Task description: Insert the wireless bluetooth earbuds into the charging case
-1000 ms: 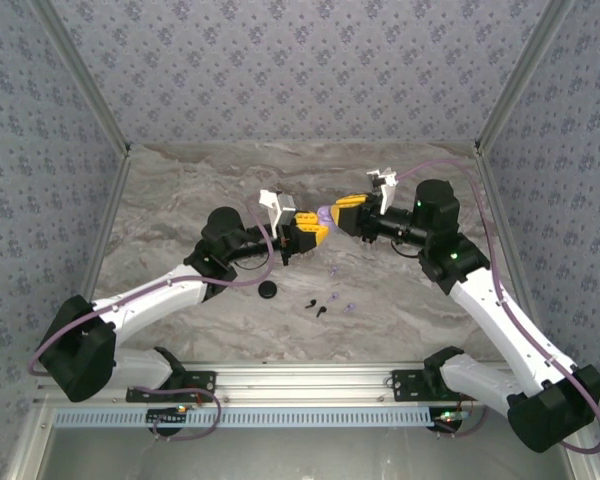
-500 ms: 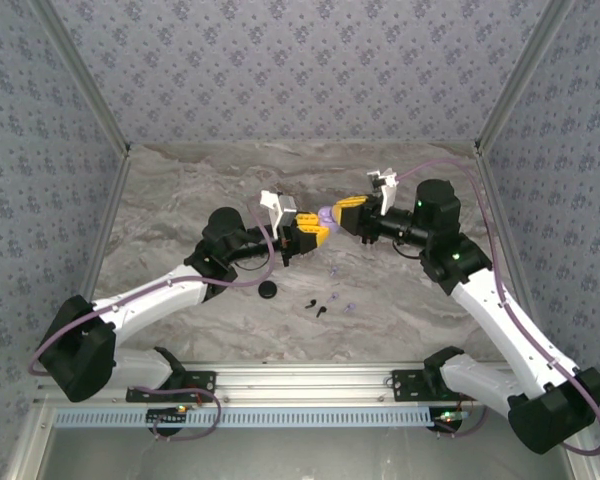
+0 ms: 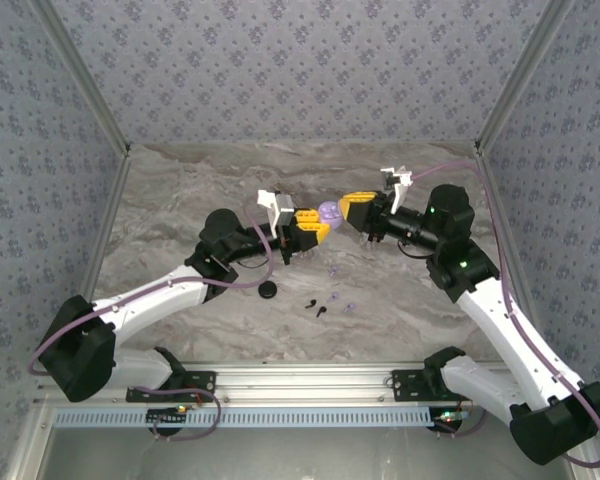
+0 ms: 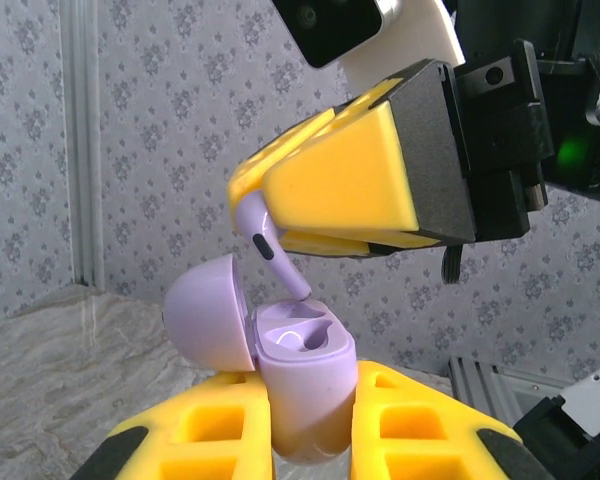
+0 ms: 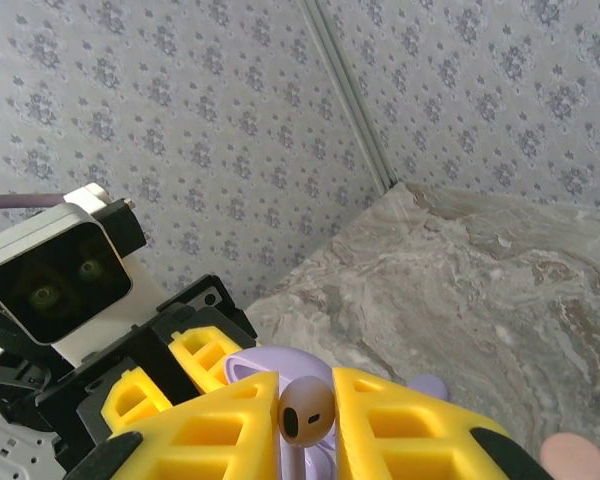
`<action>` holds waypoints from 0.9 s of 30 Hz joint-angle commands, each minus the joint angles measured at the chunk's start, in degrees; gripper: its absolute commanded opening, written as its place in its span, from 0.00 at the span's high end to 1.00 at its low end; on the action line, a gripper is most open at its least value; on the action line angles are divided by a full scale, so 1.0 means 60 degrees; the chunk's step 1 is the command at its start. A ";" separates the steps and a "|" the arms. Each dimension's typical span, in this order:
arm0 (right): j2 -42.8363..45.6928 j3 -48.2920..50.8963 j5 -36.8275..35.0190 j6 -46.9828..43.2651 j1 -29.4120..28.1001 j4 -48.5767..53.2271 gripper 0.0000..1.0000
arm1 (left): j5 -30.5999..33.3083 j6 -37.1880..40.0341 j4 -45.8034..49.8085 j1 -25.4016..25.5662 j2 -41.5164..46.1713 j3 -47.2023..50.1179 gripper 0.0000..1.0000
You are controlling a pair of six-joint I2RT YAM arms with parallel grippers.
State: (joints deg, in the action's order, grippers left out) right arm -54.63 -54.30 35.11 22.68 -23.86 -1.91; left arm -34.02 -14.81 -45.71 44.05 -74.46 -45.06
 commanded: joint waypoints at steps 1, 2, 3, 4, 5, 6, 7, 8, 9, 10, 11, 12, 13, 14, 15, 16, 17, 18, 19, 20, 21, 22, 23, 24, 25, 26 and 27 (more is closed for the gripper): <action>0.0125 0.0217 0.0049 0.0766 0.0021 -0.1042 0.79 | 0.0081 -0.0121 -0.0672 0.0085 0.0164 -0.0051 1.00; 0.0112 0.0268 0.0073 0.0878 0.0007 -0.1185 0.79 | 0.0087 -0.0125 -0.0699 0.0072 0.0163 -0.0049 1.00; 0.0110 0.0287 0.0080 0.0963 0.0000 -0.1300 0.79 | 0.0089 -0.0139 -0.0712 0.0084 0.0161 -0.0050 1.00; 0.0104 0.0318 0.0067 0.1013 -0.0013 -0.1355 0.79 | 0.0085 -0.0143 -0.0716 0.0074 0.0150 -0.0054 1.00; 0.0111 0.0334 0.0051 0.1069 -0.0021 -0.1429 0.79 | 0.0089 -0.0154 -0.0721 0.0084 0.0134 -0.0051 1.00; 0.0117 0.0335 0.0054 0.1098 -0.0035 -0.1461 0.79 | 0.0089 -0.0154 -0.0727 0.0084 0.0145 -0.0049 1.00; 0.0125 0.0335 0.0030 0.1120 -0.0052 -0.1497 0.79 | 0.0081 -0.0154 -0.0744 0.0081 0.0121 -0.0057 1.00; 0.0121 0.0342 0.0036 0.1162 -0.0068 -0.1562 0.79 | 0.0077 -0.0163 -0.0745 0.0077 0.0123 -0.0060 1.00; 0.0112 0.0360 0.0025 0.1184 -0.0094 -0.1606 0.79 | 0.0076 -0.0168 -0.0760 0.0083 0.0109 -0.0059 1.00; 0.0111 0.0363 0.0022 0.1188 -0.0097 -0.1626 0.79 | 0.0067 -0.0169 -0.0774 0.0077 0.0112 -0.0071 1.00; 0.0085 0.0366 0.0002 0.1213 -0.0137 -0.1671 0.79 | 0.0063 -0.0201 -0.0785 0.0082 0.0093 -0.0078 1.00; 0.0072 0.0345 -0.0013 0.1208 -0.0157 -0.1691 0.79 | 0.0060 -0.0204 -0.0802 0.0084 0.0092 -0.0076 1.00; 0.0068 0.0337 -0.0036 0.1201 -0.0178 -0.1701 0.79 | 0.0049 -0.0212 -0.0813 0.0083 0.0081 -0.0078 1.00; 0.0049 0.0335 -0.0037 0.1191 -0.0209 -0.1729 0.79 | 0.0053 -0.0222 -0.0818 0.0082 0.0076 -0.0077 1.00; 0.0025 0.0344 -0.0037 0.1197 -0.0228 -0.1735 0.79 | 0.0052 -0.0234 -0.0833 0.0085 0.0079 -0.0074 1.00; 0.0009 0.0348 -0.0031 0.1189 -0.0242 -0.1733 0.79 | 0.0055 -0.0231 -0.0841 0.0082 0.0090 -0.0070 1.00; -0.0026 0.0349 -0.0022 0.1167 -0.0288 -0.1732 0.79 | 0.0060 -0.0240 -0.0846 0.0083 0.0094 -0.0078 1.00; -0.0055 0.0342 -0.0033 0.1146 -0.0323 -0.1721 0.79 | 0.0056 -0.0244 -0.0866 0.0082 0.0092 -0.0078 1.00; -0.0076 0.0339 -0.0037 0.1130 -0.0338 -0.1692 0.79 | 0.0058 -0.0256 -0.0884 0.0076 0.0091 -0.0078 1.00; -0.0090 0.0337 -0.0044 0.1101 -0.0356 -0.1689 0.79 | 0.0073 -0.0268 -0.0905 0.0084 0.0103 -0.0051 1.00; -0.0100 0.0364 -0.0070 0.1096 -0.0379 -0.1672 0.79 | 0.0074 -0.0271 -0.0920 0.0084 0.0101 -0.0059 1.00; -0.0123 0.0364 -0.0066 0.1078 -0.0377 -0.1645 0.79 | 0.0074 -0.0282 -0.0938 0.0084 0.0091 -0.0057 1.00; -0.0130 0.0370 -0.0078 0.1062 -0.0401 -0.1644 0.79 | 0.0074 -0.0297 -0.0936 0.0083 0.0103 -0.0042 1.00; -0.0150 0.0376 -0.0081 0.1030 -0.0415 -0.1627 0.79 | 0.0082 -0.0298 -0.0950 0.0082 0.0111 -0.0036 1.00; -0.0159 0.0379 -0.0087 0.1038 -0.0427 -0.1615 0.79 | 0.0089 -0.0303 -0.0958 0.0080 0.0109 -0.0034 1.00; -0.0165 0.0387 -0.0085 0.1012 -0.0437 -0.1615 0.79 | 0.0094 -0.0317 -0.0978 0.0077 0.0118 -0.0034 1.00; -0.0174 0.0392 -0.0094 0.1011 -0.0436 -0.1591 0.79 | 0.0091 -0.0320 -0.0980 0.0084 0.0119 -0.0027 1.00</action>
State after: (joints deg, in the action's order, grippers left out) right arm -55.61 -52.25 35.07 28.99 -25.98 -10.24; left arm -33.58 -16.16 -48.23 44.05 -74.48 -45.06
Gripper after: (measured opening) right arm 0.213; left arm 0.159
